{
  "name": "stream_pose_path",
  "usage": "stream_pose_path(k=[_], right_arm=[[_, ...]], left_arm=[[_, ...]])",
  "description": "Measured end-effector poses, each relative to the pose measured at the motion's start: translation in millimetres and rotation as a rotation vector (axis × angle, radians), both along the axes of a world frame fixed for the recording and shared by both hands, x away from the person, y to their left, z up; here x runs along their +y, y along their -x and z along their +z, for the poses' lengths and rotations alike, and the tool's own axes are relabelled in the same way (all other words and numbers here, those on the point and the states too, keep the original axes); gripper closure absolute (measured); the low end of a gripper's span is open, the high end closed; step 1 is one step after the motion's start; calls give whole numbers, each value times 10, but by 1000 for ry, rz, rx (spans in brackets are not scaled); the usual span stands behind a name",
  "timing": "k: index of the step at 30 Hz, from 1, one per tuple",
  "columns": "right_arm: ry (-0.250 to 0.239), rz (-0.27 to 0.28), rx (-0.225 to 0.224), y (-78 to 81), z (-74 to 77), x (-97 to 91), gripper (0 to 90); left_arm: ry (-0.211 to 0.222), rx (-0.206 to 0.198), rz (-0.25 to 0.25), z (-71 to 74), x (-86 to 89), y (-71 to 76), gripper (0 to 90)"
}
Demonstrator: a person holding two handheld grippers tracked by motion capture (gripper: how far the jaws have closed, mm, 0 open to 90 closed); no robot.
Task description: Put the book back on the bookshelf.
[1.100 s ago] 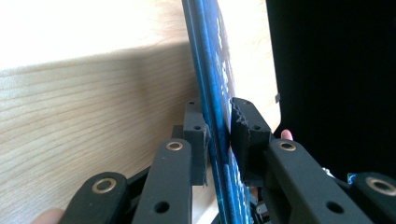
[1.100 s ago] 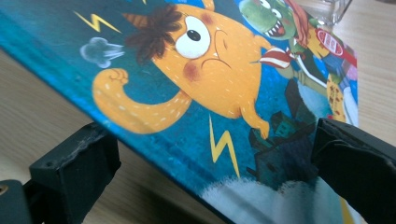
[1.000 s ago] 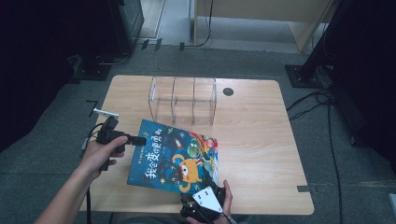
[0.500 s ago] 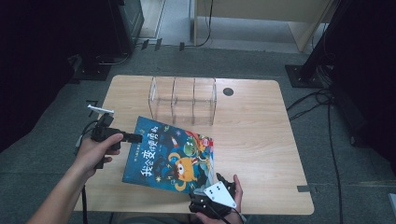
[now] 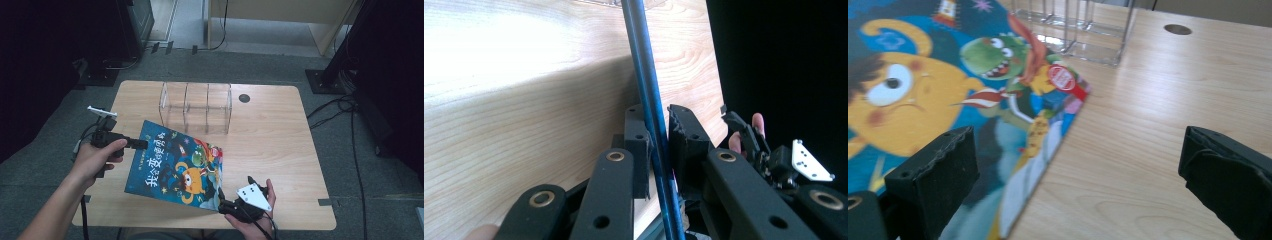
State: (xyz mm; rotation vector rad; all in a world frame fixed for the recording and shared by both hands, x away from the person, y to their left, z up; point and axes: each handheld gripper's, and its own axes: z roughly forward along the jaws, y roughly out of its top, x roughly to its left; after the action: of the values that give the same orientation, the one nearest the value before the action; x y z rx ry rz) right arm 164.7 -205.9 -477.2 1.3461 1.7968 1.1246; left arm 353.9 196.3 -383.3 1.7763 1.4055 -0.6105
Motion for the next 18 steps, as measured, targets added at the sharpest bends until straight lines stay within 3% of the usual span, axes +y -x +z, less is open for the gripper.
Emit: stream_pose_path(k=[18], right_arm=[[3, -151, 16, -239, -35, -691, 21]], left_arm=[[-50, -16, 17, 342, 60, -37, 832]])
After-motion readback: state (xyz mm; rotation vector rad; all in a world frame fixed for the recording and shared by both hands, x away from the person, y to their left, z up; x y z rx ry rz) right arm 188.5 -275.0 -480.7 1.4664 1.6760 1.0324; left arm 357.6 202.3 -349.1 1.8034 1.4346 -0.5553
